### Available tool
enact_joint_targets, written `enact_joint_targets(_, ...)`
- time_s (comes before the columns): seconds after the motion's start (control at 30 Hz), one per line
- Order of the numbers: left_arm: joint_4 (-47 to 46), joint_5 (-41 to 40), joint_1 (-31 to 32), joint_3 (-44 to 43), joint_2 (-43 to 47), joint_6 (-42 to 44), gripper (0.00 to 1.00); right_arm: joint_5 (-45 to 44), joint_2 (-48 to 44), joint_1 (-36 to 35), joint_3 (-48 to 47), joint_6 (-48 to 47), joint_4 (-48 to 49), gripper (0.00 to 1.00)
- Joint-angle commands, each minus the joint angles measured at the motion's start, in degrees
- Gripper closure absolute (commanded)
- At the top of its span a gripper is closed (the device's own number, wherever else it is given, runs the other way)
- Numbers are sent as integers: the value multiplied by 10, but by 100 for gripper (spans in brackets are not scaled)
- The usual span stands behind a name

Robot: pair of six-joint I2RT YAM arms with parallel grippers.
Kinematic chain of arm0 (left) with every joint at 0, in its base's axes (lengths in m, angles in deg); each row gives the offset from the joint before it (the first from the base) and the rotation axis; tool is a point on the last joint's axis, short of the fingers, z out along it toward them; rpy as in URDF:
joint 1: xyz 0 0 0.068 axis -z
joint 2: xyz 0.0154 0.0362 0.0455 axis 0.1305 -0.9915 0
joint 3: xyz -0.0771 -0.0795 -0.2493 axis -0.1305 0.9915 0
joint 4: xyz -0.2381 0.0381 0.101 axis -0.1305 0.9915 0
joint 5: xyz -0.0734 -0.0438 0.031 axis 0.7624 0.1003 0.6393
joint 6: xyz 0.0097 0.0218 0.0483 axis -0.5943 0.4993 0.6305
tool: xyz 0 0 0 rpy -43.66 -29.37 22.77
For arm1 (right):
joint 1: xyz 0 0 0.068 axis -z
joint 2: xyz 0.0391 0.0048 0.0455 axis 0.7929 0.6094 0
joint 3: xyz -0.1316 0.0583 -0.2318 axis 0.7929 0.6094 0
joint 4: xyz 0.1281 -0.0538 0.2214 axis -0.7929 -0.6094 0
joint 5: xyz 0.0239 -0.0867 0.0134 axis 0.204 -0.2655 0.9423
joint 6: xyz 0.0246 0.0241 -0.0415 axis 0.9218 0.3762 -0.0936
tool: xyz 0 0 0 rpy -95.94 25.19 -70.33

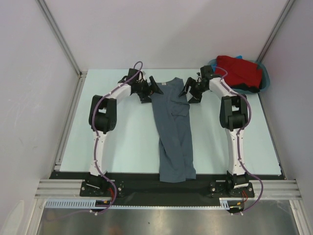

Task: Fold and stack the t-shirts
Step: Fold the tshirt

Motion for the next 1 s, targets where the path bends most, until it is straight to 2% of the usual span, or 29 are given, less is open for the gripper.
enact_joint_targets(0.0, -14, 10, 1, -49, -28, -10, 0, 17, 54, -8, -14, 3, 3, 23)
enact_joint_targets(0.17, 26, 5, 0, -113, -64, 3, 0, 26, 83, -12, -46, 14, -4, 32)
enact_joint_targets(0.23, 29, 2, 0, -112, -64, 5, 0, 29, 90, -16, -51, 16, -6, 33)
enact_joint_targets(0.33, 22, 7, -2, -108, -69, 3, 0, 31, 94, -18, -53, 18, -2, 40)
enact_joint_targets(0.57, 26, 21, -8, -165, -106, -2, 2, 41, 121, -21, -91, 28, -11, 76)
enact_joint_targets(0.6, 24, 29, -10, -177, -112, -2, 8, 43, 127, -20, -94, 34, -8, 78)
enact_joint_targets(0.63, 22, 40, -10, -189, -126, -2, 23, 46, 128, -20, -99, 37, 0, 80)
enact_joint_targets(0.7, 4, 53, -15, -220, -137, -9, 46, 49, 131, -21, -102, 45, 12, 89)
enact_joint_targets(0.73, -3, 58, -17, -228, -148, -22, 63, 50, 132, -21, -105, 55, 24, 94)
enact_joint_targets(0.8, -30, 71, -23, -249, -158, -45, 73, 47, 134, -19, -110, 65, 36, 97)
enact_joint_targets(0.93, -57, 79, -38, -304, -186, -74, 86, 49, 154, -13, -146, 104, 65, 100)
enact_joint_targets(0.97, -60, 81, -41, -314, -196, -78, 86, 50, 159, -12, -164, 111, 68, 100)
